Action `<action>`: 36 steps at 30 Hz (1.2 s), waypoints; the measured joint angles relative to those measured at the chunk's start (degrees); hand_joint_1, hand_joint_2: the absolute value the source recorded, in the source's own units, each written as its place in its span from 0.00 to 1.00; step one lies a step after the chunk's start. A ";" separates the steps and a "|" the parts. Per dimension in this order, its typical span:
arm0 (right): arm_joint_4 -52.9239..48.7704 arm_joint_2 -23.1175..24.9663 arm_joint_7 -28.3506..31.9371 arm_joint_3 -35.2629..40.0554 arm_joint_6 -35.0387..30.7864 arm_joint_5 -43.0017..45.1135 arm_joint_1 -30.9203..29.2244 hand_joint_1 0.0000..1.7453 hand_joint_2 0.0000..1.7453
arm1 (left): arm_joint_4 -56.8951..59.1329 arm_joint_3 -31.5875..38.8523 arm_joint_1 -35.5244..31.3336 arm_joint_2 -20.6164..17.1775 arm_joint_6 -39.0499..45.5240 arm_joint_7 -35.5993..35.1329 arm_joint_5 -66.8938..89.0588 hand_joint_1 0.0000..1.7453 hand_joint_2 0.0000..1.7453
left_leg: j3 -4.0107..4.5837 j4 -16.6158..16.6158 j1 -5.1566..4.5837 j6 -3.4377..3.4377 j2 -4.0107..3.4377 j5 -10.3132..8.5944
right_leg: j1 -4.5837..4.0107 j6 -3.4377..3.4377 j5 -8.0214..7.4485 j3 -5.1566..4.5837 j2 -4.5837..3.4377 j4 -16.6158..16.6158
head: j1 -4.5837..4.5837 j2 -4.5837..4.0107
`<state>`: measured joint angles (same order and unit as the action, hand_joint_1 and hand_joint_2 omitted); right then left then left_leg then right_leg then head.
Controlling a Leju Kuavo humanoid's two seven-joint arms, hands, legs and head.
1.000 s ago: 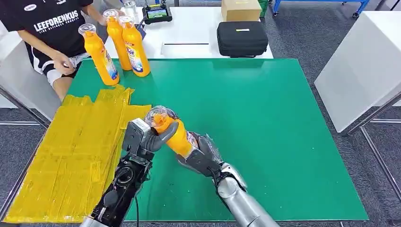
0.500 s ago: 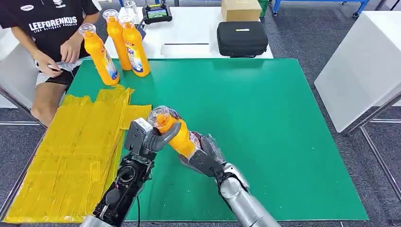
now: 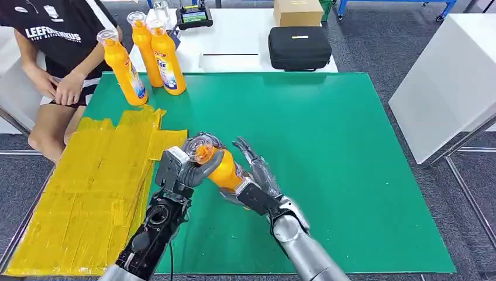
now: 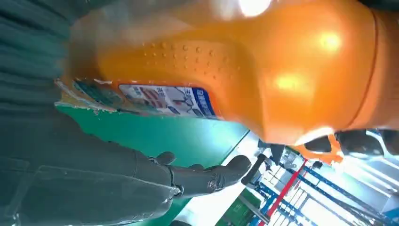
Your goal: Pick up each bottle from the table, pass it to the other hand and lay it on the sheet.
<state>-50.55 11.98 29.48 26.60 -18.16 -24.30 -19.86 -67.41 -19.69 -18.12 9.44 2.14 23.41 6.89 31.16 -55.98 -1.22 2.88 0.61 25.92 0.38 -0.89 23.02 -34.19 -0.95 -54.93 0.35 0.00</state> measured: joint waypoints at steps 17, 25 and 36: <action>-4.13 -0.79 -0.68 -0.94 -0.66 0.09 2.13 0.00 1.00 | -1.33 1.79 -0.21 -0.87 10.42 0.28 6.84 1.00 1.00 | 0.00 0.00 0.00 0.00 0.01 0.00 | 0.00 0.00 0.00 0.00 0.00 0.00 | 0.00 0.00; -4.59 -0.90 -0.70 -0.96 -0.66 0.09 2.19 0.00 1.00 | -2.06 2.25 -0.20 -1.05 10.51 0.24 6.86 1.00 1.00 | 0.01 0.00 0.00 0.00 0.01 0.00 | 0.00 0.00 0.00 0.01 0.00 0.00 | 0.00 0.00; -5.05 -0.98 0.07 -1.27 -0.90 -0.18 4.02 0.00 1.00 | -3.61 4.41 0.23 -1.46 23.99 0.72 17.52 1.00 1.00 | 0.02 0.00 0.01 0.00 0.00 0.00 | 0.00 0.00 0.00 0.00 0.00 0.00 | 0.00 0.00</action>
<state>-55.60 10.99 29.55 25.33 -19.06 -24.48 -15.84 -71.01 -15.28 -17.89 7.98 26.13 24.13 24.41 31.18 -55.98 -1.21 2.88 0.62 25.92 0.38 -0.89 23.02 -34.19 -0.95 -54.93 0.35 0.00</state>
